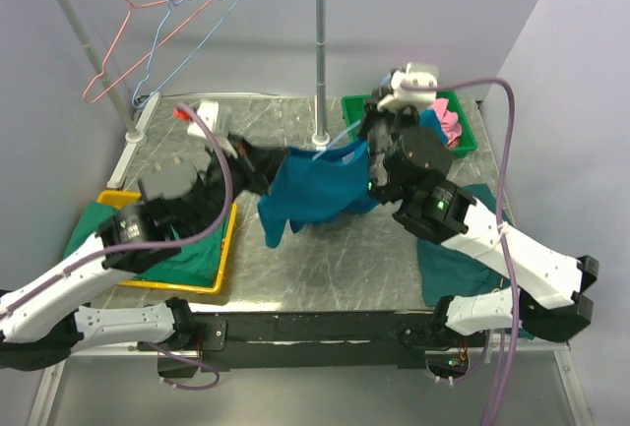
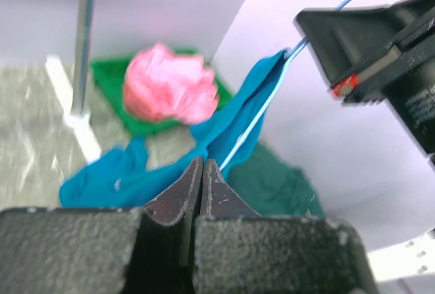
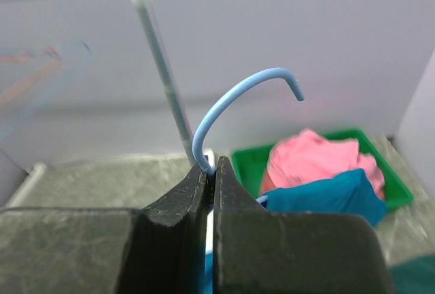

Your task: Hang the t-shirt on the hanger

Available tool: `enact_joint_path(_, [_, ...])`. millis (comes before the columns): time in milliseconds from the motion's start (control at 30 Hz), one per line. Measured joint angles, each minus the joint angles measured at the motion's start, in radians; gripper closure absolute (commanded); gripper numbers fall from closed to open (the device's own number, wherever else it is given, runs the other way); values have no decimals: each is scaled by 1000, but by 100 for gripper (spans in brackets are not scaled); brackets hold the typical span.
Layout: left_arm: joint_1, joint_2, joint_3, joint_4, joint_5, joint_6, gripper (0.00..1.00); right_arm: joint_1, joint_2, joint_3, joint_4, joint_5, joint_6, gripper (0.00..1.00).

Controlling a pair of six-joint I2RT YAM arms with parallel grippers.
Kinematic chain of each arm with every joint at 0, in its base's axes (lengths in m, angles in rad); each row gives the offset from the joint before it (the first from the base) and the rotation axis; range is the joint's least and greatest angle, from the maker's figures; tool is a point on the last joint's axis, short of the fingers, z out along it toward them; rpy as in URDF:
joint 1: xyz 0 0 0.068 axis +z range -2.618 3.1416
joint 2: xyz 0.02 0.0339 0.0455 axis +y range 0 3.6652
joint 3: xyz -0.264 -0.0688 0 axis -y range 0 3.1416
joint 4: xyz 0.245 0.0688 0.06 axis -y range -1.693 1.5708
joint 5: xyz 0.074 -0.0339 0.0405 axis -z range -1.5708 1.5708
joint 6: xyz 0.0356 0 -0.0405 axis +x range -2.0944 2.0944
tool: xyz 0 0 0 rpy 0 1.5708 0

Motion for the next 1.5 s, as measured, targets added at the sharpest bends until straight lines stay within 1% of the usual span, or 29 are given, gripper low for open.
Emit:
enact_joint_path(67, [20, 53, 105, -8, 37, 39, 99, 21, 66, 132, 15, 10, -72, 100])
enact_joint_path(133, [27, 95, 200, -29, 64, 66, 99, 27, 111, 220, 50, 16, -139, 100])
enact_joint_path(200, [28, 127, 285, -56, 81, 91, 99, 14, 137, 249, 100, 30, -206, 100])
enact_joint_path(233, [28, 130, 303, -67, 82, 97, 99, 6, 145, 254, 111, 37, -227, 100])
enact_joint_path(333, [28, 108, 318, -114, 66, 112, 99, -38, 167, 256, 118, 41, -263, 100])
enact_joint_path(433, [29, 62, 298, -158, 53, 113, 99, -79, 175, 266, 62, 31, -251, 100])
enact_joint_path(500, [30, 28, 275, -182, 55, 111, 99, -88, 187, 307, 29, 31, -247, 100])
enact_joint_path(600, [30, 18, 275, -205, 56, 111, 99, -79, 213, 394, 12, 31, -249, 100])
enact_joint_path(733, [30, 80, 340, -221, 60, 120, 99, -12, 241, 466, 24, 45, -277, 100])
enact_joint_path(833, [35, 181, 468, -227, 71, 146, 98, 32, 271, 479, 30, 48, -286, 100])
enact_joint_path(933, [53, 253, 550, -223, 91, 169, 97, 48, 330, 522, -5, 43, -268, 100])
enact_joint_path(1033, [108, 289, 593, -224, 150, 177, 96, 53, 407, 605, -56, 37, -263, 100])
enact_joint_path(1100, [145, 309, 619, -224, 187, 176, 93, 53, 474, 718, -91, 34, -280, 100])
enact_joint_path(1167, [163, 320, 629, -219, 219, 174, 91, 53, 535, 842, -84, 24, -322, 100])
enact_joint_path(1200, [166, 321, 629, -219, 234, 174, 91, 53, 546, 866, -61, 20, -352, 100])
enact_joint_path(1300, [167, 316, 619, -210, 274, 174, 91, 41, 532, 873, -2, 18, -417, 100])
enact_joint_path(1367, [167, 305, 611, -203, 281, 174, 90, 15, 517, 874, -10, 19, -410, 100])
enact_joint_path(1467, [169, 280, 587, -196, 279, 174, 90, -25, 492, 853, -53, 14, -357, 100])
enact_joint_path(1500, [169, 270, 576, -195, 275, 173, 82, -36, 487, 852, -77, 14, -333, 100])
